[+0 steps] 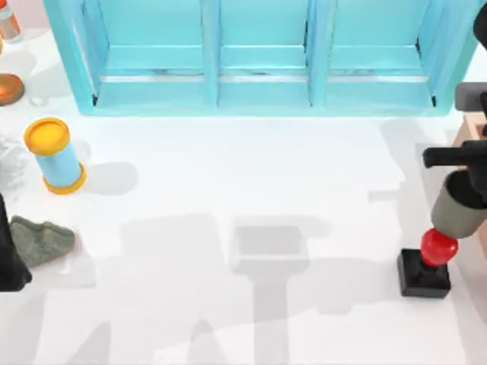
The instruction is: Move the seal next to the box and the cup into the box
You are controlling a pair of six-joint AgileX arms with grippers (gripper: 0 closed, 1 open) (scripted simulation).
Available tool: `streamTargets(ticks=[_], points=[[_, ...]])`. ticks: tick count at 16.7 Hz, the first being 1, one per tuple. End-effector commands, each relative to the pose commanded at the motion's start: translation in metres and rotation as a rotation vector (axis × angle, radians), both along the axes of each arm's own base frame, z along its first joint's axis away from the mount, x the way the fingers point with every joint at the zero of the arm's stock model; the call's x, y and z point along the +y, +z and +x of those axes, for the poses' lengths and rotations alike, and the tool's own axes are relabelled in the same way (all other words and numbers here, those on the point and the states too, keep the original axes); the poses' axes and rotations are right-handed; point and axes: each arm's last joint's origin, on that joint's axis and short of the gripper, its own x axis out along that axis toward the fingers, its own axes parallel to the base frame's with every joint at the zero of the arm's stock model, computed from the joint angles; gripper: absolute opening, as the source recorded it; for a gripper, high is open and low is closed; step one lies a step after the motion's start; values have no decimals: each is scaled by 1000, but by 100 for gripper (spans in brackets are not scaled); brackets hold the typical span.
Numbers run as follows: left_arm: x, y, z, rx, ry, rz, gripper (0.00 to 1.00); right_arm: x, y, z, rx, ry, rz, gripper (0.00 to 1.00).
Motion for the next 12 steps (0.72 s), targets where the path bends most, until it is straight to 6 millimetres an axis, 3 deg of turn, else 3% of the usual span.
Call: streamTargets(ticks=[4,7,9,12], points=[[0,0,0,0,0,0,100,-81,1,-4,7,128,-8,0],[0,0,0,0,0,0,100,-142,-1,-30,1,115,-15,0],[0,0,0,0,0,0,100,-170,-4,-51,-6,84,-23,0],[0,0,0,0,0,0,100,-193,-8,-75,-16,37,-36,0]])
